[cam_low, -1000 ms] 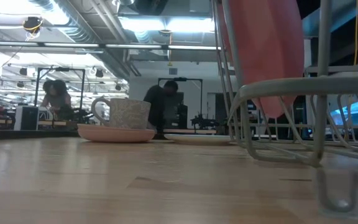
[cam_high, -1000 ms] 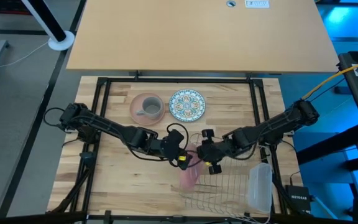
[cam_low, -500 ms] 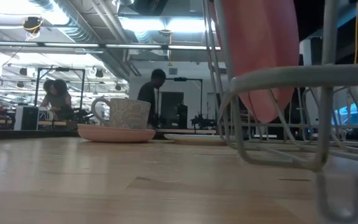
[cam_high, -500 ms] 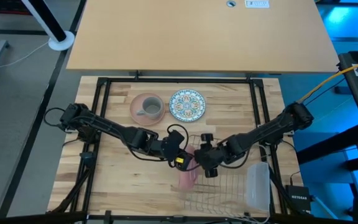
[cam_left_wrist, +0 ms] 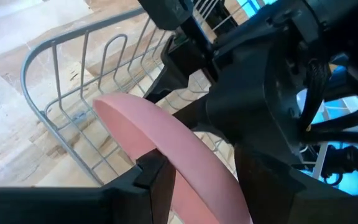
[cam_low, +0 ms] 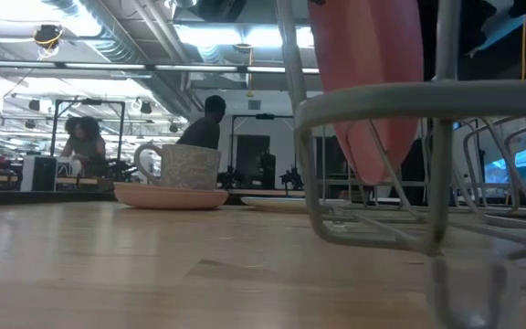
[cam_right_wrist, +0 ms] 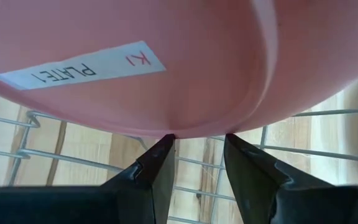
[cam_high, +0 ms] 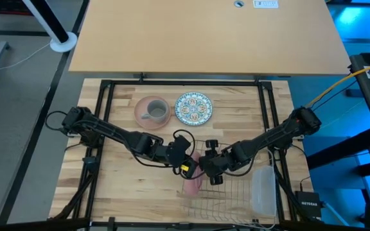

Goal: Sort dishes
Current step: Put the pink plate into the dish rack

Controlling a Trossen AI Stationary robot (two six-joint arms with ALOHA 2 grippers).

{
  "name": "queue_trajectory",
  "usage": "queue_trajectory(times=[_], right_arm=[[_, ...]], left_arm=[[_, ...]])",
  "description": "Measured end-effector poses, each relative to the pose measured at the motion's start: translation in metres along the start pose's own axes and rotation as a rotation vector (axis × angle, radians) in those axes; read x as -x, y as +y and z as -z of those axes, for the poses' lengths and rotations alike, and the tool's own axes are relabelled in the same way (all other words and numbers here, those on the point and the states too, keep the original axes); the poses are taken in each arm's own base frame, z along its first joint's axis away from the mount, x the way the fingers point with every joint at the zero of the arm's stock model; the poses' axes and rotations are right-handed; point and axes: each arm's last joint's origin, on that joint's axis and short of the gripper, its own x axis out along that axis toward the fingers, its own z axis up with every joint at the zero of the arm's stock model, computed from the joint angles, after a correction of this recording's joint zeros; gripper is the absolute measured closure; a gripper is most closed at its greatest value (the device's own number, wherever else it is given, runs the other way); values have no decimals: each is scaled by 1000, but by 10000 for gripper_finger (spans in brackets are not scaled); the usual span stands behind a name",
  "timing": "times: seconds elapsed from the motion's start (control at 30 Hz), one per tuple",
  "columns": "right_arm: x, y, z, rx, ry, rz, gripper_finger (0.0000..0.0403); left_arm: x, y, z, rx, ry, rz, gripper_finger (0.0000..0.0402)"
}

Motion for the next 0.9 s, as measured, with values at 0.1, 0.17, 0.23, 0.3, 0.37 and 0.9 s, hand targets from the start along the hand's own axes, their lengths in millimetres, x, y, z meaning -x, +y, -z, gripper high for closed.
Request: queue_trajectory(times=[0.1,0.17,0.23,0.3,0.37,0.9], right_arm=[[-1,0,0,1,2,-5,260],[-1,0,0,1,1,-6,260],[-1,0,0,1,0,-7,260],[-1,0,0,1,-3,-8,260],[-1,0,0,0,-4,-9,260],[-1,1,0,-1,4,-30,260]], left_arm=[[-2,3,3,-6,26,-5,249],[-2,4,5,-9,58,11,249],[-3,5,6,-7,76,18,249],[-3,6,7,-8,85,16,249],[-3,5,7,-7,91,25,249],[-5,16,6,-77,167,-38,248]])
